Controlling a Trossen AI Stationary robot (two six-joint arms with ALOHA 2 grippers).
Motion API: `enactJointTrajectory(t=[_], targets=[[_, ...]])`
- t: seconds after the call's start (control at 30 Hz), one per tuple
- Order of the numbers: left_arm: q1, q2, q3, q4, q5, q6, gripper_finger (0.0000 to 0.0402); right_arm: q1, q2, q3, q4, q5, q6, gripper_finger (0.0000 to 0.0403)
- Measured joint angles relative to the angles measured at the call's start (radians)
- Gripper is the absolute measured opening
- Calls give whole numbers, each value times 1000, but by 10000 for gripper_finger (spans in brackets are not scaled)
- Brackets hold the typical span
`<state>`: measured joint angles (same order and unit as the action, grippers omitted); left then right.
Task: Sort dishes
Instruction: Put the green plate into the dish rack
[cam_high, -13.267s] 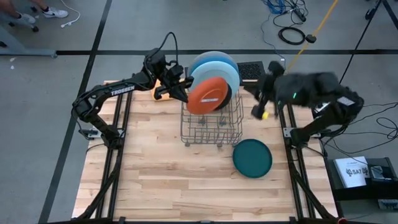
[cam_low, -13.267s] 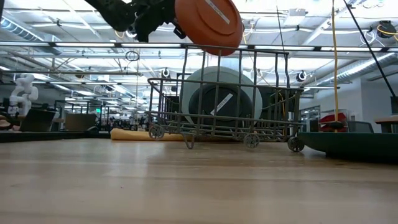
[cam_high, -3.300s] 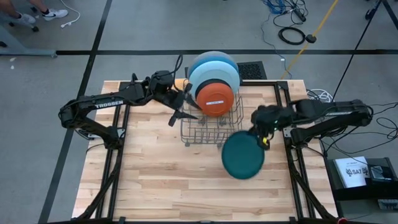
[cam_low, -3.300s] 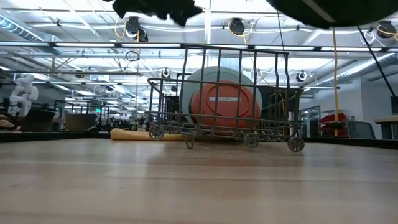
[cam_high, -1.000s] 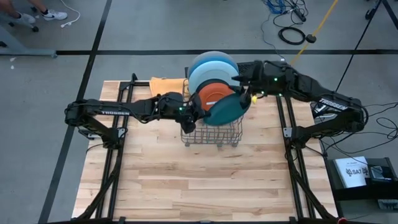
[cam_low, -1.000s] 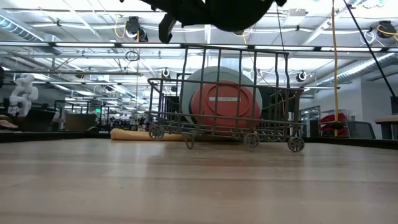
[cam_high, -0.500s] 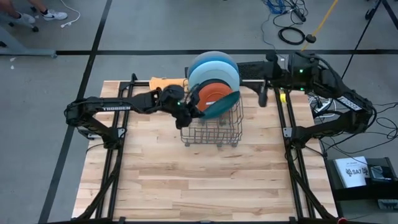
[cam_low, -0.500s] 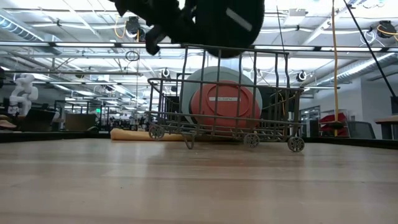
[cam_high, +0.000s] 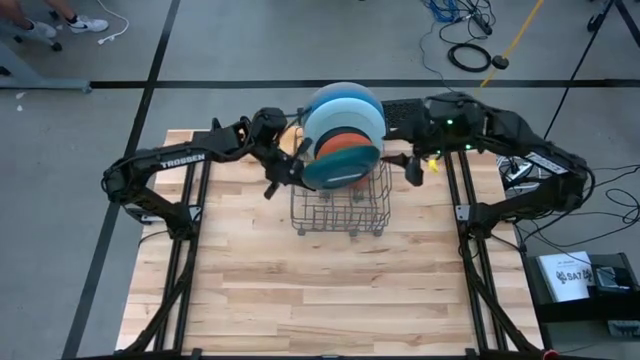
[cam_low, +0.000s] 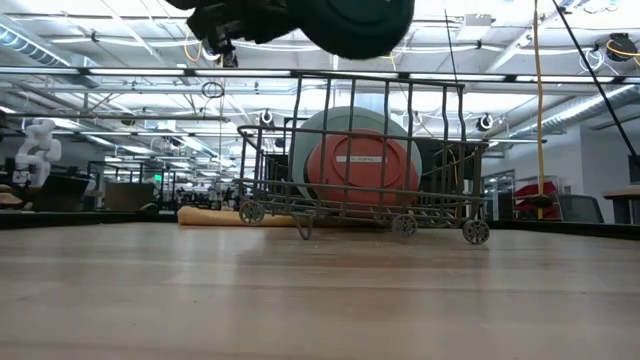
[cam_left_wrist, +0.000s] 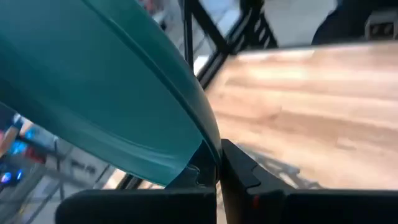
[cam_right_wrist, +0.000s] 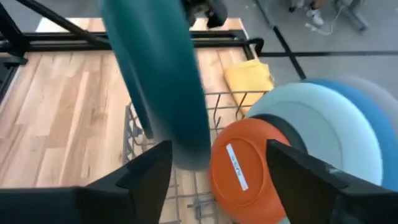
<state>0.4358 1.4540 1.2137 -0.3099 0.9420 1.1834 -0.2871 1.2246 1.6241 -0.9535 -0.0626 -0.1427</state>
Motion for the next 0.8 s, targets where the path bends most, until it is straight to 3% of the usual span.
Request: enactJointTrajectory(t=[0.17,0.27,0.43,0.6,0.8], targets=[[39,0,0,3,142,-39,1,0,64,0,19,-88,1,269],[50,0,0,4,174,-53,1,0,111,0,79,-184,0,272],[50,0,0,3,195,-62,0,0,166,0,159,-235,-34,261],[51,0,0,-10,190,-114,0,0,176,0,172,-284,-60,212],[57,0,0,49,78,-333,12,-1,167,0,169,-300,-71,96]])
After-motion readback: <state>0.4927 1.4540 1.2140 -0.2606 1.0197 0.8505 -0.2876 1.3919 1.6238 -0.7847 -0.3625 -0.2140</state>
